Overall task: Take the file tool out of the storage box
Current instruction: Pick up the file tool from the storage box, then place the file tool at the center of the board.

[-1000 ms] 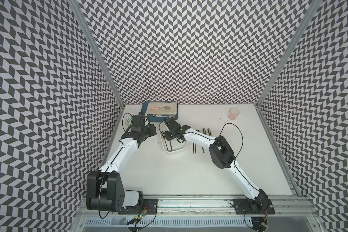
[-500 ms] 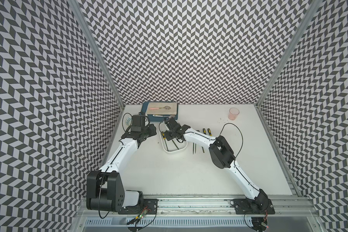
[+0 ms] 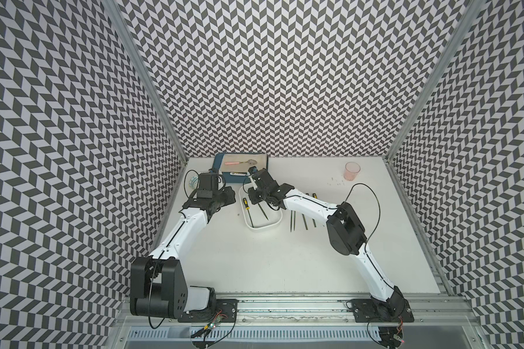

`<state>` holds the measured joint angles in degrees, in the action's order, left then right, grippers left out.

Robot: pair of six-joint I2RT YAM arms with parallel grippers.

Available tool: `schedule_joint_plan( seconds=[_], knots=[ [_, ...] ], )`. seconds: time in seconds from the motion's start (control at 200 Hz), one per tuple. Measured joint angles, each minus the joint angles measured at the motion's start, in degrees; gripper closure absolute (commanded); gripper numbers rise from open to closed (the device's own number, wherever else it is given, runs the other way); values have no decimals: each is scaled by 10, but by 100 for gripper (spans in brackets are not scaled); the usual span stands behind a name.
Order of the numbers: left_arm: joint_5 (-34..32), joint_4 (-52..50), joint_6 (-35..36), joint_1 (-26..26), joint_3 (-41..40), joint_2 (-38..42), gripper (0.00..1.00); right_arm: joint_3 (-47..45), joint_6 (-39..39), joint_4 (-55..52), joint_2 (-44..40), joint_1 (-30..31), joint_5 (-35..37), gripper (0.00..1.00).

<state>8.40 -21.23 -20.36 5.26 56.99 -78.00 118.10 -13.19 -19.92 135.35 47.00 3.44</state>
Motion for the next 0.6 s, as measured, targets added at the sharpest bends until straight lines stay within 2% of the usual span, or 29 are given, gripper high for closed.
schedule_joint_plan(
  seconds=[0.32,0.456,0.601],
  knots=[
    [0,0,2,0,0,0,66,-72,-3,37,-117,-12,17,100],
    [0,0,2,0,0,0,66,-151,0,57,-178,-34,33,100],
    [0,0,2,0,0,0,66,-256,3,83,-239,-85,40,100]
  ],
)
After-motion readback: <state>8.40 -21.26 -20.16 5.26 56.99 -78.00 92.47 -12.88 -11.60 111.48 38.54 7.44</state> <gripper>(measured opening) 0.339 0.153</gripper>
